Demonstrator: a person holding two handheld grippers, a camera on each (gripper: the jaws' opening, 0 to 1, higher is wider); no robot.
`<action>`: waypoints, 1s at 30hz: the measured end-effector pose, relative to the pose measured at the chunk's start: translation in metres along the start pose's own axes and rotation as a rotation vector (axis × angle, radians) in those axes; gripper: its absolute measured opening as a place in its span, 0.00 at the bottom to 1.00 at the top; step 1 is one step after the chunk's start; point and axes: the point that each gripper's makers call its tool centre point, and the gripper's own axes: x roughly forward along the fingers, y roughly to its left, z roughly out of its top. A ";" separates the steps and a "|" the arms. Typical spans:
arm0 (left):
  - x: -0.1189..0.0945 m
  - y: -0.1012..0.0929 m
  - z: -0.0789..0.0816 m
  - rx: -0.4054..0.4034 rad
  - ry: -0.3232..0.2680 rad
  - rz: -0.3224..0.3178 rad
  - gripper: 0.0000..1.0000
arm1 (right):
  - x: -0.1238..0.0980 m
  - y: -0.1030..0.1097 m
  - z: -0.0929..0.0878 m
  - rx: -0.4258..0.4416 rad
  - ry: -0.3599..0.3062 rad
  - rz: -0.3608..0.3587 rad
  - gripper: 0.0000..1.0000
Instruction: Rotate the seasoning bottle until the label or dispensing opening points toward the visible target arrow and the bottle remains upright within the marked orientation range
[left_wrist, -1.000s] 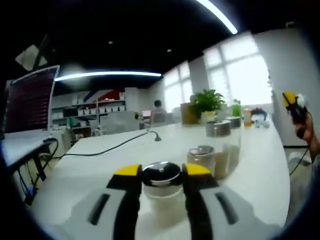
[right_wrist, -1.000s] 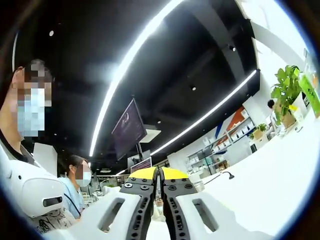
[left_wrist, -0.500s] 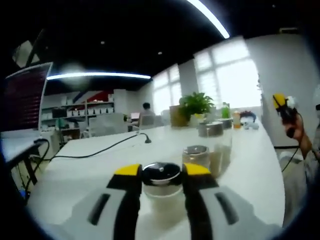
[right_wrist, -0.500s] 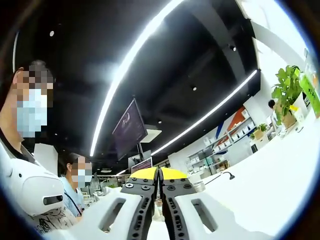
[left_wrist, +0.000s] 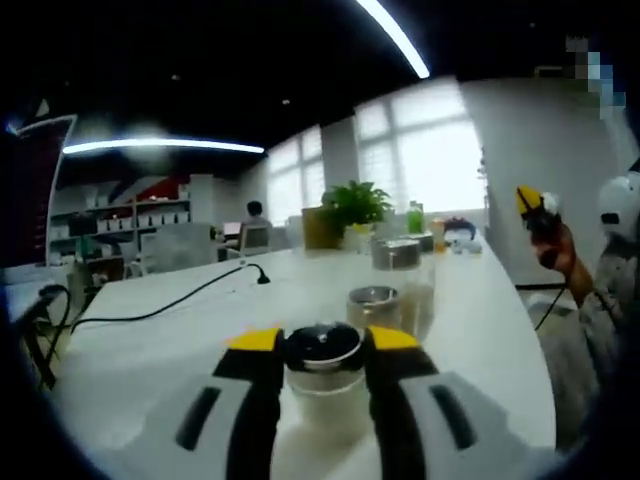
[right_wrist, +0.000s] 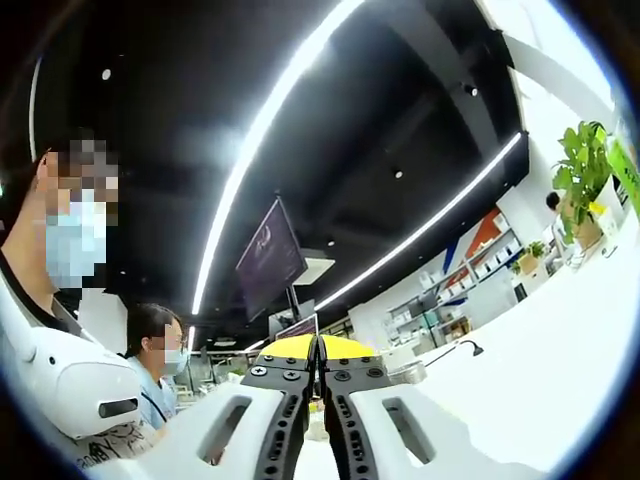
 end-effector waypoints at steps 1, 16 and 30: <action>0.000 0.000 0.000 0.003 -0.001 -0.011 0.33 | 0.000 0.001 0.000 0.001 0.001 0.003 0.00; -0.003 -0.005 -0.001 -0.047 -0.016 -0.244 0.33 | 0.011 0.016 -0.020 -0.005 0.095 0.071 0.00; -0.002 -0.018 -0.004 -0.031 0.005 -0.273 0.39 | 0.019 0.016 -0.030 -0.010 0.139 0.072 0.00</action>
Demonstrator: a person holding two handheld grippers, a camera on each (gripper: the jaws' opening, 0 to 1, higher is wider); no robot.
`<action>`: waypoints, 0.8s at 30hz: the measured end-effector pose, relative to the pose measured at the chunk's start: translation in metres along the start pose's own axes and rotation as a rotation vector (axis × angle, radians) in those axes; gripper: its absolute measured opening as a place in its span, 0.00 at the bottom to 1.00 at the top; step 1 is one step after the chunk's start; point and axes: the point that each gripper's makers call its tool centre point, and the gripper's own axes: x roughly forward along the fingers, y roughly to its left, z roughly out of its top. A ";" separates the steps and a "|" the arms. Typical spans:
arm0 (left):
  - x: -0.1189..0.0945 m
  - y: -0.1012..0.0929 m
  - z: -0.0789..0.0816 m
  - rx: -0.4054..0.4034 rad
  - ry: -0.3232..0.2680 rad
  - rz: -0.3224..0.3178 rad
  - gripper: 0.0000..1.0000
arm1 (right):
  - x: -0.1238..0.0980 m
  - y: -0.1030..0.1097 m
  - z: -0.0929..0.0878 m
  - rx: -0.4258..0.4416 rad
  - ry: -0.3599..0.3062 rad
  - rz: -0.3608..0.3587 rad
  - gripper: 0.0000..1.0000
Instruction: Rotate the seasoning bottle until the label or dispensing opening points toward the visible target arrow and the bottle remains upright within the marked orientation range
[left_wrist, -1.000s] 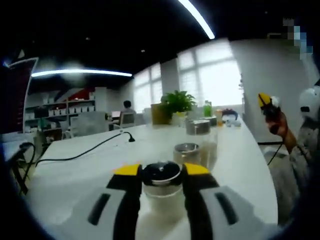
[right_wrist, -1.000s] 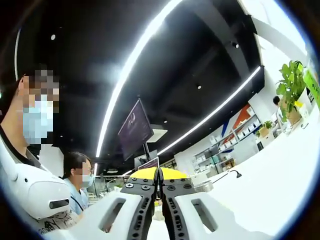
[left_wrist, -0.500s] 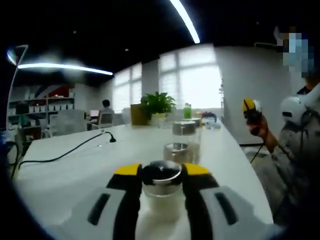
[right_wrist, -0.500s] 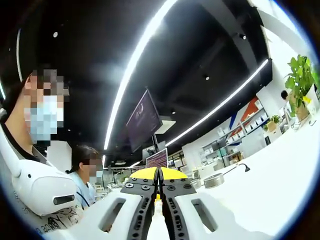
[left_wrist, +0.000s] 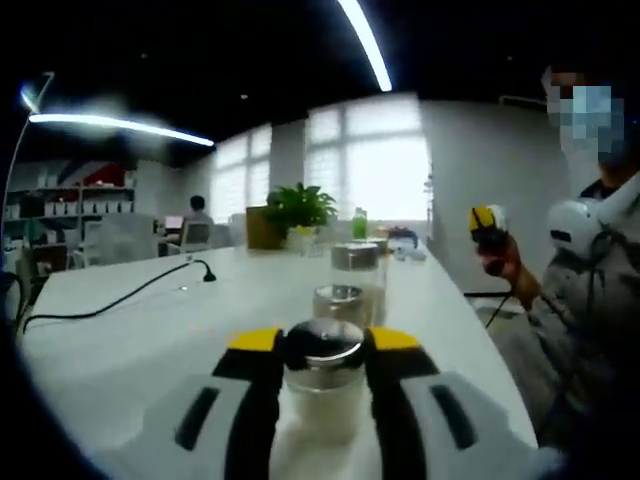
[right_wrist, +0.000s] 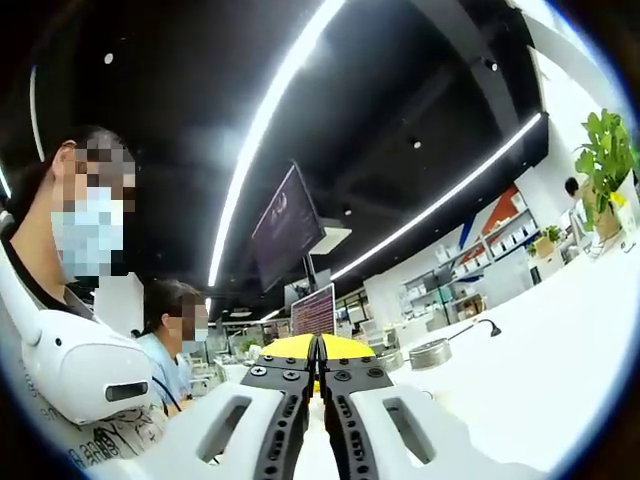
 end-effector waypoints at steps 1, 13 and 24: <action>0.001 0.000 -0.002 0.017 0.012 0.015 0.46 | 0.000 -0.001 0.000 -0.001 -0.003 -0.004 0.00; -0.032 0.027 0.035 0.019 -0.035 0.441 0.51 | -0.008 -0.004 0.008 -0.023 -0.032 -0.034 0.00; -0.021 0.025 0.007 -0.026 -0.008 0.626 0.51 | -0.002 -0.017 0.012 0.017 -0.065 -0.057 0.00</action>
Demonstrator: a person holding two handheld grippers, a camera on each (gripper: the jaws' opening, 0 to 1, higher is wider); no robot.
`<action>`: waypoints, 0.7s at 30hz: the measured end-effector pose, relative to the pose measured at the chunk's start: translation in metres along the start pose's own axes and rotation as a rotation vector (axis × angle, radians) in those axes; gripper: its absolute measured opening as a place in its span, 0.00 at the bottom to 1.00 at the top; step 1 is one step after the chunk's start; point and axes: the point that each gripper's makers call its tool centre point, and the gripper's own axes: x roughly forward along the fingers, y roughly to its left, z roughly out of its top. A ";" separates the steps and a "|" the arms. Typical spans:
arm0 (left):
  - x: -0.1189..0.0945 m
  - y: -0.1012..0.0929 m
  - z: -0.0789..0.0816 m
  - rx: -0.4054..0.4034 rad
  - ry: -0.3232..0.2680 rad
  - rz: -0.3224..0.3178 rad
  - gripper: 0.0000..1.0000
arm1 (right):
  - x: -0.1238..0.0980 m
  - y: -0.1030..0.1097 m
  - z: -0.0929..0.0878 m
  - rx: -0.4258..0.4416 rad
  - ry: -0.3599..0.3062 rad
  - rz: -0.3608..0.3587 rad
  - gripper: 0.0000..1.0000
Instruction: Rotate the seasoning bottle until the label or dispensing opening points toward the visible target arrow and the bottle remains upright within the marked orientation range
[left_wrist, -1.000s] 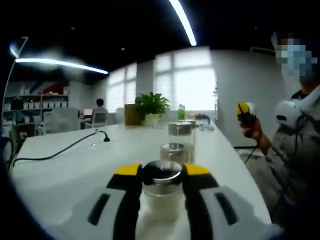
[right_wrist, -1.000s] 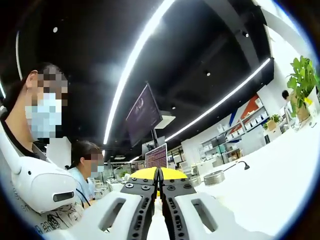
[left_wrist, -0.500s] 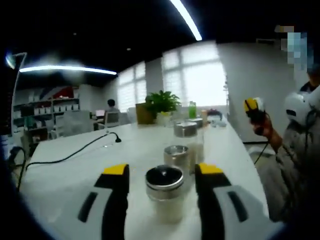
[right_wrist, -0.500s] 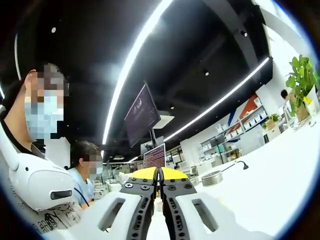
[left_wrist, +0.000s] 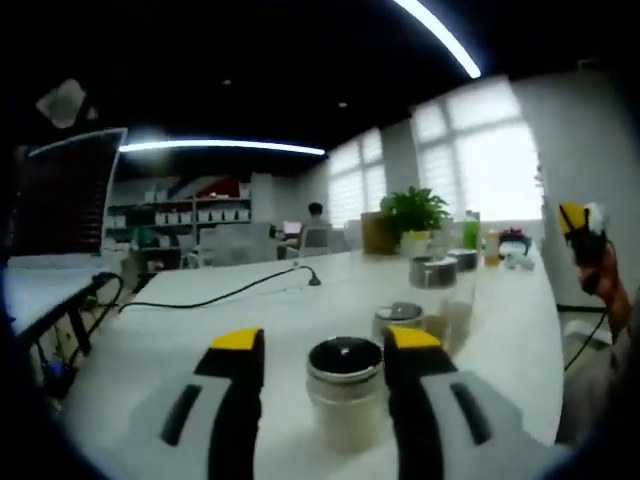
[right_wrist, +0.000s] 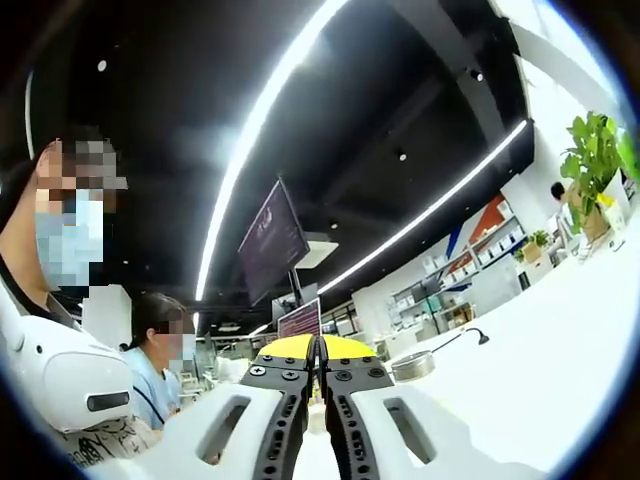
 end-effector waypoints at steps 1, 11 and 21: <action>0.001 -0.003 0.001 0.020 -0.012 -0.004 0.53 | 0.001 0.000 0.000 0.001 0.001 0.005 0.00; -0.001 -0.006 0.000 0.008 0.023 -0.058 0.33 | 0.021 -0.007 -0.008 0.047 0.025 0.054 0.00; 0.011 -0.010 0.000 0.018 0.054 -0.174 0.33 | 0.031 -0.015 -0.015 0.026 0.067 0.032 0.00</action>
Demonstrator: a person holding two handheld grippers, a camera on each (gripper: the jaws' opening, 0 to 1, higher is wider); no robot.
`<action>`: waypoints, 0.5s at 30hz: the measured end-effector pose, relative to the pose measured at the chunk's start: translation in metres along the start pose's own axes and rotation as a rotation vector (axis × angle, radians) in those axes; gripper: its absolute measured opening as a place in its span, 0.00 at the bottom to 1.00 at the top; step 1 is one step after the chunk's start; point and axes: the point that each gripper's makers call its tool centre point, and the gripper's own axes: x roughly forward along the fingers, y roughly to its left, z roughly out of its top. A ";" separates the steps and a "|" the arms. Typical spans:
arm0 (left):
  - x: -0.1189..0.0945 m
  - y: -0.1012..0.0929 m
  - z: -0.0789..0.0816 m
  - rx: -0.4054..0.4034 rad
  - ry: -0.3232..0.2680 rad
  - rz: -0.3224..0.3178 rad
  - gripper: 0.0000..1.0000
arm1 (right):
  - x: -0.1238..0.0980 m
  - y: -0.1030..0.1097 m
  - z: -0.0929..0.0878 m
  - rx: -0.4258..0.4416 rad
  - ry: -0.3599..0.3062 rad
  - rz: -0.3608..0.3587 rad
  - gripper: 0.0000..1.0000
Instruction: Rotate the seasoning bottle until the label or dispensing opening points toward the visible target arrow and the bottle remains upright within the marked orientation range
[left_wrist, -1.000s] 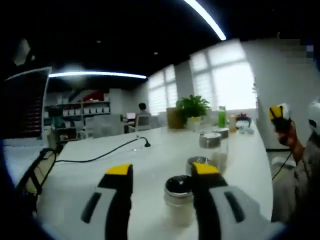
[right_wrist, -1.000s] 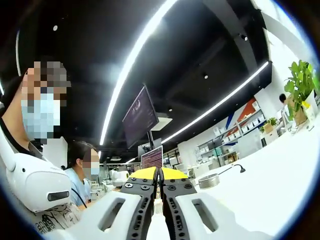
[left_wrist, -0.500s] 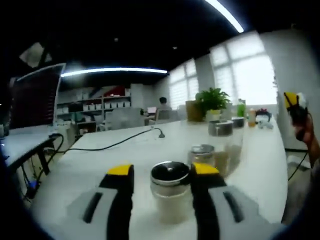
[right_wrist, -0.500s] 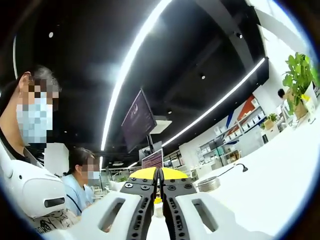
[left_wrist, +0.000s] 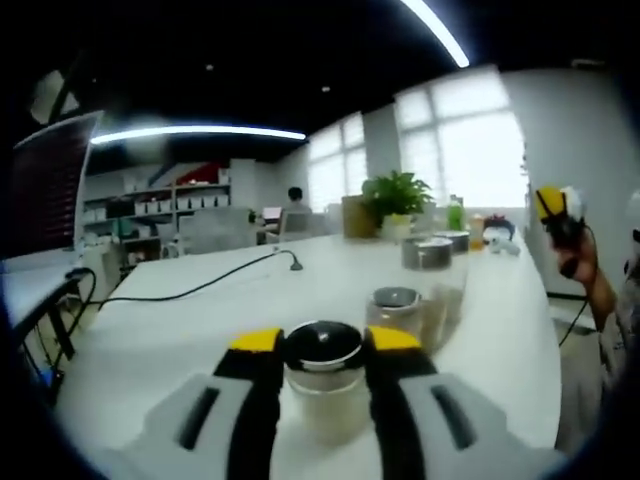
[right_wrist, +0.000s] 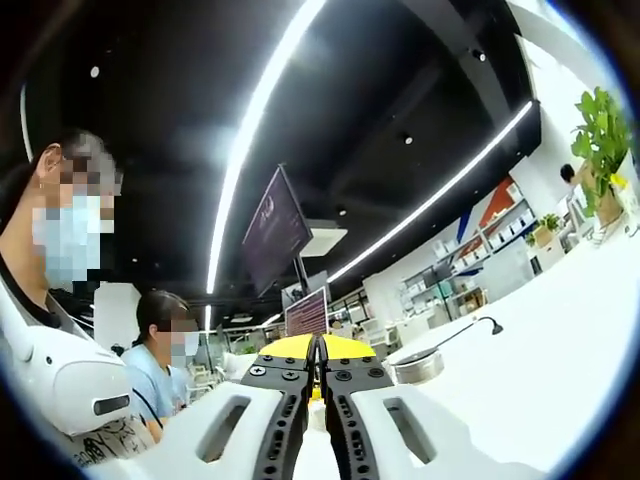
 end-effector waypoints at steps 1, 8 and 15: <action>0.000 0.000 0.000 0.002 -0.001 -0.009 0.33 | 0.000 0.000 0.001 -0.002 0.000 -0.003 0.00; 0.003 -0.006 -0.002 0.022 -0.007 -0.127 0.33 | -0.001 0.011 0.012 -0.012 -0.008 0.017 0.00; 0.000 -0.012 -0.004 0.069 0.002 -0.301 0.33 | 0.003 0.020 0.017 -0.031 -0.013 0.050 0.00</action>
